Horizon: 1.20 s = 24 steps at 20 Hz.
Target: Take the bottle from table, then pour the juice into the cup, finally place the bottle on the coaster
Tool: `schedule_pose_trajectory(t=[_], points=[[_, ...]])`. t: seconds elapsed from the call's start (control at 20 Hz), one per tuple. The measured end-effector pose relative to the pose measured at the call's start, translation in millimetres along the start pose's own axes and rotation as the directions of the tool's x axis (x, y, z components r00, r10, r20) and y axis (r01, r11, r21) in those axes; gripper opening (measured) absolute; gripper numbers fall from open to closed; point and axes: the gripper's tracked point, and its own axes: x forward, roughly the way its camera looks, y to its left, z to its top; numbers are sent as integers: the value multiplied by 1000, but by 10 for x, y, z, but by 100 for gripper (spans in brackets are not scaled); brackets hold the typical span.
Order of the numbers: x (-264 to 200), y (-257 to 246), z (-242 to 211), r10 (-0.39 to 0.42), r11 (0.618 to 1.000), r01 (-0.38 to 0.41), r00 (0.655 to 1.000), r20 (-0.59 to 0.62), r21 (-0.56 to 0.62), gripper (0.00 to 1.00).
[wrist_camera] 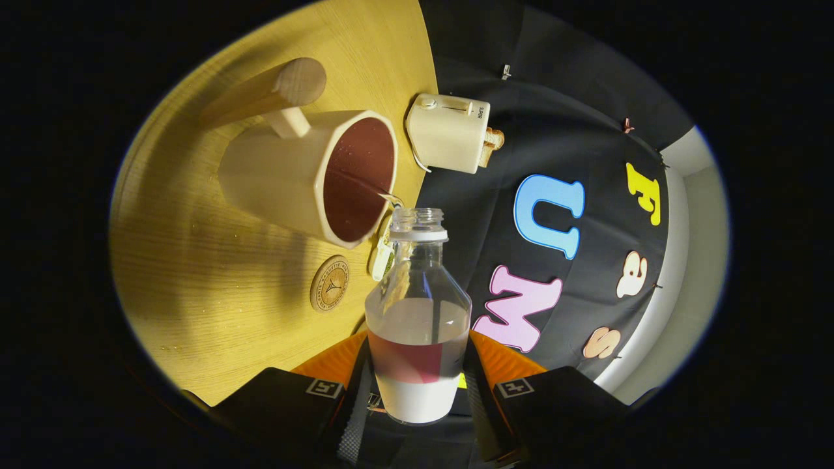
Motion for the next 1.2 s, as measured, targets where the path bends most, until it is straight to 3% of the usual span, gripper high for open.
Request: schedule_pose_trajectory(t=[1.2], points=[[70, -93, -49, -49, 982, 65, 995, 92, -177, 70]])
